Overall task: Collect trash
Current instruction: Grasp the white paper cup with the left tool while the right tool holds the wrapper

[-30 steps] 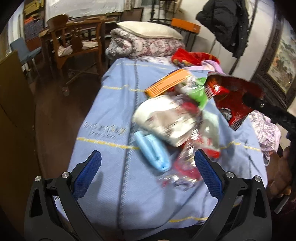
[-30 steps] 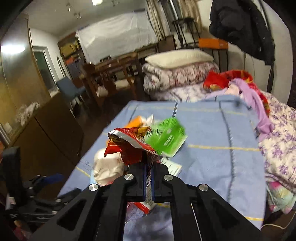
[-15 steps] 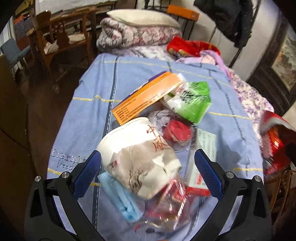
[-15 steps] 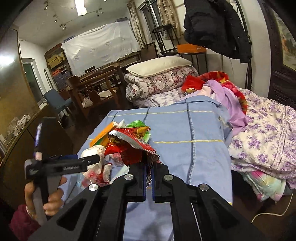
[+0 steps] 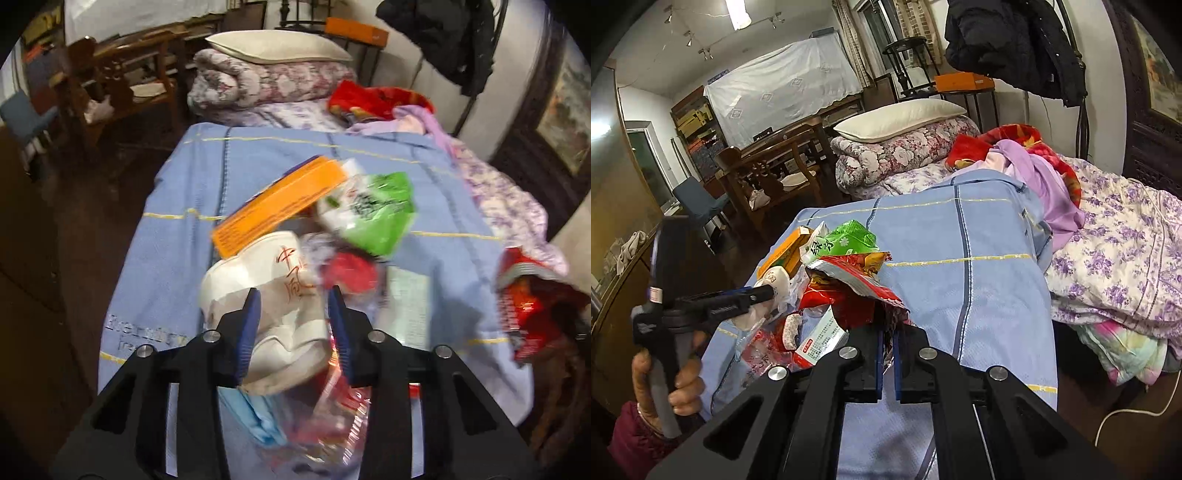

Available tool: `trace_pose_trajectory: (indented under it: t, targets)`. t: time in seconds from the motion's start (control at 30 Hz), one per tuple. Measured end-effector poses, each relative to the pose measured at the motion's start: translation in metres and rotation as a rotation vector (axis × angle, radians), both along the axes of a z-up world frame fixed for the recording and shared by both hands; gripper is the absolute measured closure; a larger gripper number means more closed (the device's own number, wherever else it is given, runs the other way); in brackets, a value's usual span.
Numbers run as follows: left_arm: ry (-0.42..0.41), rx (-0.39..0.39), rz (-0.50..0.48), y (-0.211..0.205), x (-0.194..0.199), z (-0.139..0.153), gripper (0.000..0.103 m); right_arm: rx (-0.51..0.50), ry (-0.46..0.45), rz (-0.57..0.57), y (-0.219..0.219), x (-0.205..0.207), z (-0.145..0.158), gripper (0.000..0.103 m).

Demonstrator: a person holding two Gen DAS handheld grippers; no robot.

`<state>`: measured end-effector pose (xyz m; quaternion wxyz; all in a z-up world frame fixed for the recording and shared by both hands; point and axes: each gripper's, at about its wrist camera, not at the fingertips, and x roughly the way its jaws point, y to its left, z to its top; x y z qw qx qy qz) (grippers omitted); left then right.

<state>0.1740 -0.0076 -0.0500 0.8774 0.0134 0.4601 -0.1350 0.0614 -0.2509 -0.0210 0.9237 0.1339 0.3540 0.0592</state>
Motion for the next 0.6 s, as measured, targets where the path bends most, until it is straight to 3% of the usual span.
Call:
trace_pose_trajectory:
  t: [0.1,0.2,0.27,0.33,0.37,0.6]
  targets:
    - [0.002,0.0,0.004,0.0,-0.002,0.003,0.066,-0.006,-0.009,-0.002,0.001,-0.004,0.004,0.098]
    - [0.029,0.0,0.02,0.002,-0.002,-0.004,0.059,-0.01,-0.005,-0.005,0.001,-0.008,0.003,0.098]
    - [0.019,0.02,0.046,0.004,-0.004,-0.005,0.044,-0.011,-0.003,-0.005,0.0,-0.012,0.003,0.098]
    - [0.008,0.02,0.064,0.005,-0.004,-0.005,0.017,-0.011,-0.002,-0.004,-0.001,-0.014,0.002,0.098]
    - [0.005,0.018,0.071,0.006,-0.003,-0.005,0.014,-0.008,-0.001,-0.003,-0.002,-0.014,0.002,0.098]
    - [0.091,0.017,0.095,0.007,0.019,-0.031,0.013,0.012,0.015,0.003,-0.003,-0.007,-0.007,0.098]
